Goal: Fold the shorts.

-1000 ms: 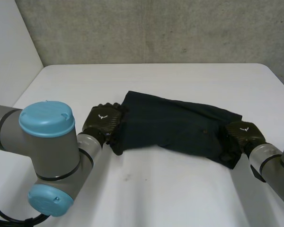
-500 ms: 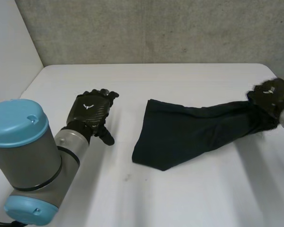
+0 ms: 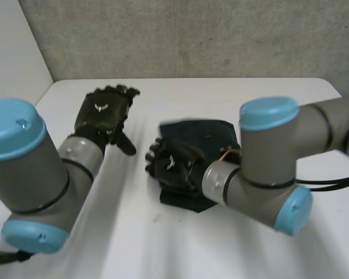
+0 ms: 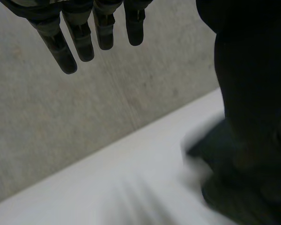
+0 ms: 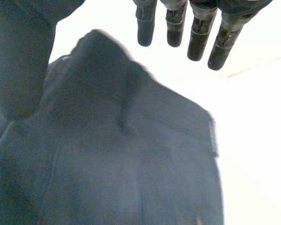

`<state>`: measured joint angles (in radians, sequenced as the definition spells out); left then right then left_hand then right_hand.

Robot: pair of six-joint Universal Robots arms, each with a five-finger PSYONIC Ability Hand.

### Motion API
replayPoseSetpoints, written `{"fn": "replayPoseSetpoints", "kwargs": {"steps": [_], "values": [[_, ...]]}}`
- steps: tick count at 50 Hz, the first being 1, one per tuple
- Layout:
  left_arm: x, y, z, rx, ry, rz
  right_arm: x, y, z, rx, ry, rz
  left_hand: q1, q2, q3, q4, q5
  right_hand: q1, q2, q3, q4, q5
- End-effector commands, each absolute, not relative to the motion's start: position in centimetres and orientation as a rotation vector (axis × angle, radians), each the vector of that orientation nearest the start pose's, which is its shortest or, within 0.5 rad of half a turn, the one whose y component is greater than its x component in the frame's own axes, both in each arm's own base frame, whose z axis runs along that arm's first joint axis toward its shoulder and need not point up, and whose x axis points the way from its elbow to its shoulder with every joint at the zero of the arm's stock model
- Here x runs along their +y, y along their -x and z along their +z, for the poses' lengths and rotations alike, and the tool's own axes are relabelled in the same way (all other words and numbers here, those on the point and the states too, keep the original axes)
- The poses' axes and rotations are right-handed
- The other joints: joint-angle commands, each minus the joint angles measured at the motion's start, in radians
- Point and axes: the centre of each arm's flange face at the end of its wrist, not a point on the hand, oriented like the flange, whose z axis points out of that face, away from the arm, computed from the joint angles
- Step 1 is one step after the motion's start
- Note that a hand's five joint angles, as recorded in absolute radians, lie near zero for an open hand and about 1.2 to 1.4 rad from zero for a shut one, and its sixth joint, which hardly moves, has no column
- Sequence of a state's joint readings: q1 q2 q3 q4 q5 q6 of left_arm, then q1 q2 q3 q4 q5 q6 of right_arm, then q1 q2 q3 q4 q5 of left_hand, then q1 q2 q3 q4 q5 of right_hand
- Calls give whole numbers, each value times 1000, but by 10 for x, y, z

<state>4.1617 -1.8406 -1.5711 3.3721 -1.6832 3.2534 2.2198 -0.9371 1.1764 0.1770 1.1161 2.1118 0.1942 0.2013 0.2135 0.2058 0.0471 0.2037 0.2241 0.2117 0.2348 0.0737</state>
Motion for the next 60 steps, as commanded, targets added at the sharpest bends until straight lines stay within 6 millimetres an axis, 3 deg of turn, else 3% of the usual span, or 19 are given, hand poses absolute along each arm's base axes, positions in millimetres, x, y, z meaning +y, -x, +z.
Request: {"fn": "replayPoseSetpoints", "kwargs": {"steps": [1,6,10,15,19,25,28,34,36,38,42,43,46,47,48,51,52,56,60], "values": [[-272,309,265,2249,-643,-2454,-253,-335,273,1703,1171,-1747,22,15,3,11,-5,-29,-50,-37,-60,-74],[-283,335,265,2233,-699,-2514,-291,-296,276,1922,739,-1707,37,30,18,25,9,-29,-50,-37,-60,-74],[-276,367,252,2276,-877,-2544,-296,-289,261,2022,752,-1693,46,39,26,34,18,-29,-50,-37,-60,-74],[-263,389,207,2433,-1047,-2373,-308,-290,228,2102,846,-1648,58,50,38,46,30,-29,-50,-37,-60,-74],[-258,394,174,2531,-1093,-2206,-316,-293,195,2155,889,-1568,81,74,61,69,53,-29,-50,-37,-60,-74],[-263,382,134,2592,-1013,-1953,-323,-297,145,2243,936,-1453,87,80,68,75,59,-29,-50,-37,-60,-74],[-262,376,118,2601,-1067,-1815,-324,-296,133,2259,1013,-1450,84,77,65,72,56,-29,-50,-37,-60,-74],[-259,375,120,2548,-1142,-1789,-322,-295,134,2244,1147,-1487,69,62,50,58,42,-29,-50,-37,-60,-74],[-256,378,129,2534,-1151,-1817,-320,-297,146,2222,1156,-1519,63,56,44,52,36,-29,-50,-37,-60,-74],[-255,380,158,2496,-1142,-1920,-320,-297,162,2190,1142,-1572,31,24,12,20,4,-29,-50,-37,-60,-74],[-251,374,222,2406,-1082,-2125,-316,-295,218,2082,1076,-1752,14,6,-6,2,-14,-29,-50,-37,-60,-74],[-250,372,233,2386,-1066,-2159,-316,-292,239,2042,1007,-1836,13,6,-6,2,-14,-29,-50,-37,-60,-74],[-245,358,275,2313,-993,-2279,-317,-284,271,1999,847,-1970,13,6,-6,2,-14,-29,-50,-37,-60,-74],[-245,352,288,2285,-961,-2314,-316,-278,290,1981,726,-2046,16,9,-3,5,-11,-29,-50,-37,-60,-74],[-245,336,316,2229,-885,-2381,-314,-274,302,1968,664,-2088,19,12,0,8,-8,-29,-50,-37,-60,-74],[-246,303,354,2156,-753,-2439,-303,-257,338,1970,486,-2203,25,18,6,14,-2,-29,-50,-37,-60,-74],[-247,282,371,2132,-672,-2438,-300,-253,343,1985,464,-2220,28,21,9,16,1,-29,-50,-37,-60,-74],[-249,243,383,2220,-529,-2328,-289,-244,355,2065,477,-2234,25,18,6,14,-2,-29,-50,-37,-60,-74],[-250,228,382,2305,-456,-2270,-286,-242,358,2105,500,-2217,22,15,3,11,-5,-29,-50,-37,-60,-74]]}}
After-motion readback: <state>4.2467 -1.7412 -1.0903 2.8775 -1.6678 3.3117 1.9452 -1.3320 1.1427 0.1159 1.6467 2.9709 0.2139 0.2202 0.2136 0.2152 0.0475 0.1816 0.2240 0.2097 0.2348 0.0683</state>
